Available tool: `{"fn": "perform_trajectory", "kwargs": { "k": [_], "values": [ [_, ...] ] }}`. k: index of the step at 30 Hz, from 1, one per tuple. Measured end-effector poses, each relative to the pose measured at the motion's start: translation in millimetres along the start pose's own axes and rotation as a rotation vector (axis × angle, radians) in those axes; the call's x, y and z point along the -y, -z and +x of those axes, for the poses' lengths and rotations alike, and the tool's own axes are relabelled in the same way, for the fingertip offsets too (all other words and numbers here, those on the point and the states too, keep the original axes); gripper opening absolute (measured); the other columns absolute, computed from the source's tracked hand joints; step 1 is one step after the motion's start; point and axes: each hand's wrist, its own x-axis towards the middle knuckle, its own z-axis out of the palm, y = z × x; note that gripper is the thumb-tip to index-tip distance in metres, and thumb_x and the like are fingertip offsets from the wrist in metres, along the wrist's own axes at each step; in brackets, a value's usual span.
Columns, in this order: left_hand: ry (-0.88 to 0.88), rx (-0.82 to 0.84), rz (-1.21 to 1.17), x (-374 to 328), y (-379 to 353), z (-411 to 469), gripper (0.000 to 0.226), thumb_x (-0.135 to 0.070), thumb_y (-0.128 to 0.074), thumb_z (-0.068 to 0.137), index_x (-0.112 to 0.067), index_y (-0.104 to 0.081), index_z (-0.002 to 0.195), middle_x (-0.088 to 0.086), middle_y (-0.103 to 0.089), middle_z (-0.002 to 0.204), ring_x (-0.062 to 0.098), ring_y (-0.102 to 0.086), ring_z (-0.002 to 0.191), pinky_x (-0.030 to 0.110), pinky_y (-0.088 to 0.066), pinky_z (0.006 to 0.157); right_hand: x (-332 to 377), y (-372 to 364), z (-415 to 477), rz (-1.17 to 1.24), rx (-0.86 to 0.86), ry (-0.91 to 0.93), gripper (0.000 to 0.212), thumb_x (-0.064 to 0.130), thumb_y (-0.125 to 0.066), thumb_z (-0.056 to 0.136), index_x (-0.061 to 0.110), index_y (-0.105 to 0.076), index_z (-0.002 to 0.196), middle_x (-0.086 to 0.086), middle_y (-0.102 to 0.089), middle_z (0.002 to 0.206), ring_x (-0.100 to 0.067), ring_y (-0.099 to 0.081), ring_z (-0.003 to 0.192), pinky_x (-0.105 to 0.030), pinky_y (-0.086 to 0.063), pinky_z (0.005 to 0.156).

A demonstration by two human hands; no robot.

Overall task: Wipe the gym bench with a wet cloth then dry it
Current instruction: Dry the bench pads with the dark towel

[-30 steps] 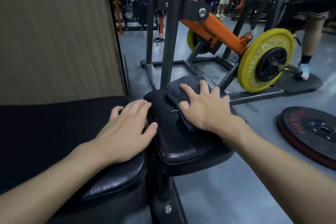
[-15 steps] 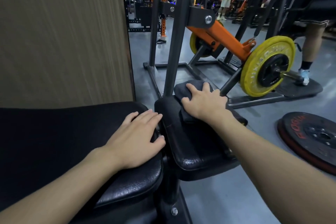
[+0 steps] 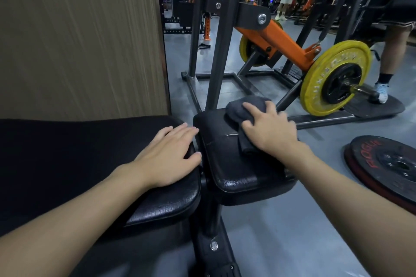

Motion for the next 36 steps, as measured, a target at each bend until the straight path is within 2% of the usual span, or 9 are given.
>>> {"fn": "perform_trajectory", "kwargs": {
  "k": [4, 10, 14, 17, 24, 28, 32, 34, 36],
  "values": [
    [0.015, 0.002, -0.009, -1.6, 0.3, -0.6, 0.06, -0.041, -0.034, 0.099, -0.021, -0.026, 0.154, -0.008, -0.023, 0.161, 0.002, -0.006, 0.149, 0.032, -0.002, 0.122, 22.6, -0.6, -32.6, -0.041, -0.06, -0.034, 0.056, 0.048, -0.036, 0.092, 0.046, -0.029, 0.148, -0.013, -0.024, 0.157, -0.045, -0.038, 0.127, -0.058, -0.03, 0.102],
    [0.098, -0.06, -0.102, -11.1, 9.7, -5.0, 0.053, -0.021, -0.04, 0.098, -0.008, -0.029, 0.148, 0.009, -0.033, 0.155, 0.019, -0.026, 0.144, 0.02, -0.011, 0.111, 60.1, -7.3, -100.1, -0.028, -0.157, 0.205, 0.061, 0.05, -0.031, 0.079, 0.046, -0.05, 0.137, -0.014, -0.044, 0.151, -0.043, -0.052, 0.115, -0.053, -0.039, 0.088],
    [0.085, -0.001, -0.061, -6.3, 6.8, -5.6, 0.059, -0.025, -0.033, 0.1, -0.016, -0.015, 0.156, 0.003, -0.019, 0.163, 0.013, -0.012, 0.15, 0.025, -0.006, 0.119, 26.8, -4.8, -111.7, 0.038, -0.227, 0.061, 0.058, 0.044, -0.037, 0.08, 0.042, -0.057, 0.134, -0.013, -0.047, 0.148, -0.04, -0.053, 0.116, -0.049, -0.038, 0.087],
    [0.052, 0.012, -0.029, -5.3, 4.3, -3.5, 0.057, -0.025, -0.03, 0.101, -0.021, -0.018, 0.156, 0.001, -0.021, 0.163, 0.007, -0.008, 0.149, 0.025, -0.001, 0.12, 38.4, -16.3, -138.5, 0.137, -0.374, -0.054, 0.055, 0.036, -0.05, 0.077, 0.036, -0.062, 0.131, -0.017, -0.047, 0.149, -0.044, -0.049, 0.123, -0.053, -0.038, 0.094],
    [0.035, 0.001, -0.061, -5.8, 6.5, -5.9, 0.052, -0.016, -0.032, 0.102, -0.02, -0.025, 0.154, 0.0, -0.022, 0.162, 0.005, -0.007, 0.149, 0.017, 0.005, 0.114, 25.0, -43.1, -150.0, 0.173, -0.577, 0.322, 0.051, 0.033, -0.066, 0.074, 0.029, -0.069, 0.125, -0.019, -0.051, 0.145, -0.048, -0.05, 0.126, -0.056, -0.038, 0.094],
    [0.065, -0.003, -0.049, -2.3, 4.1, -3.4, 0.053, -0.022, -0.032, 0.101, -0.024, -0.023, 0.154, -0.005, -0.017, 0.163, 0.006, 0.0, 0.15, 0.031, 0.004, 0.121, -16.3, -52.1, -143.9, 0.311, -0.676, 0.217, 0.053, 0.028, -0.061, 0.078, 0.025, -0.061, 0.131, -0.024, -0.045, 0.147, -0.049, -0.046, 0.127, -0.056, -0.036, 0.099],
    [0.113, 0.068, 0.029, -2.1, 1.9, 0.5, 0.053, -0.035, -0.024, 0.102, -0.028, -0.021, 0.154, -0.007, -0.013, 0.164, 0.01, 0.003, 0.151, 0.047, 0.004, 0.121, -35.5, -45.9, -126.1, 0.596, -0.599, -0.027, 0.053, 0.034, -0.048, 0.084, 0.023, -0.06, 0.135, -0.016, -0.038, 0.15, -0.038, -0.043, 0.13, -0.039, -0.033, 0.107],
    [0.102, 0.087, 0.038, -3.7, 1.5, 1.0, 0.053, -0.037, -0.022, 0.103, -0.028, -0.021, 0.155, -0.012, -0.014, 0.163, 0.01, 0.004, 0.151, 0.048, 0.004, 0.121, -41.6, -30.3, -108.1, 0.745, -0.442, -0.177, 0.056, 0.04, -0.046, 0.083, 0.031, -0.056, 0.137, -0.005, -0.039, 0.149, -0.027, -0.044, 0.132, -0.028, -0.031, 0.104],
    [0.098, 0.095, 0.033, -3.9, 1.2, 0.7, 0.054, -0.037, -0.022, 0.103, -0.028, -0.018, 0.156, -0.015, -0.014, 0.163, 0.01, 0.005, 0.151, 0.049, 0.005, 0.121, -51.3, -14.5, -89.0, 0.702, -0.241, -0.213, 0.055, 0.039, -0.051, 0.087, 0.041, -0.048, 0.142, 0.002, -0.037, 0.149, -0.024, -0.046, 0.13, -0.029, -0.033, 0.1]
  ]
}}
